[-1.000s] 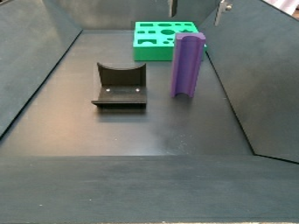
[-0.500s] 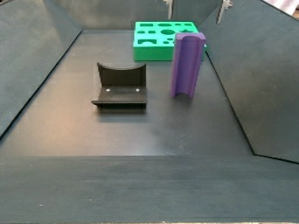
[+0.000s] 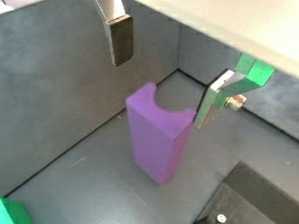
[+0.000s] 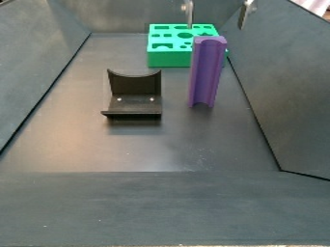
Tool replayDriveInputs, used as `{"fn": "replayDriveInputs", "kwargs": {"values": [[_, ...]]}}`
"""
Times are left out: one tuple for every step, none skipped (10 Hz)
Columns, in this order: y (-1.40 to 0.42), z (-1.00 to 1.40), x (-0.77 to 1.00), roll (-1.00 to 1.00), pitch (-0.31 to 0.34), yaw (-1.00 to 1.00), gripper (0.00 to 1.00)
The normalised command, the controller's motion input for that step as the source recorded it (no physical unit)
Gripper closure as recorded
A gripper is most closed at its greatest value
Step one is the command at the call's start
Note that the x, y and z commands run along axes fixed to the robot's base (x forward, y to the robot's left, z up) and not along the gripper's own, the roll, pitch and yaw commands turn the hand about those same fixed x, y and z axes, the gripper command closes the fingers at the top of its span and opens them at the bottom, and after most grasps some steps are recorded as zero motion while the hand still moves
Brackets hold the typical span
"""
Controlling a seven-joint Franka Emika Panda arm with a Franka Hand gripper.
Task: Pick up the arch object. Move up. Place the arch object on the fixture. Regrasp the arch object. Rotate the arch object. Move to above the board. Insert the arch object.
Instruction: Rotate the arch object, then move to above the board.
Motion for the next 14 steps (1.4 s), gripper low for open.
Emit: {"fn": "replayDriveInputs", "kwargs": {"values": [[0.00,-1.00,0.04,0.00,0.020,0.07,0.00],[0.00,-0.98,0.04,0.01,-0.011,0.05,0.00],[0.00,-0.76,0.02,0.01,-0.031,0.05,0.00],[0.00,-0.60,0.01,0.01,-0.043,0.04,0.00],[0.00,-0.49,0.01,0.01,-0.049,0.04,0.00],[0.00,-0.28,0.01,0.02,-0.060,0.04,0.00],[0.00,0.00,0.00,0.02,-0.059,0.04,1.00],[-0.04,1.00,0.17,-0.32,0.144,0.12,1.00],[-0.04,1.00,0.16,-0.32,0.157,0.11,1.00],[-0.04,1.00,0.15,-0.29,0.165,0.08,1.00],[-0.03,1.00,0.15,-0.24,0.136,0.03,1.00],[-0.03,1.00,0.14,-0.21,0.110,0.00,1.00],[-0.02,1.00,0.13,-0.17,0.084,-0.01,1.00],[-0.02,1.00,0.12,-0.15,0.077,-0.02,1.00]]}}
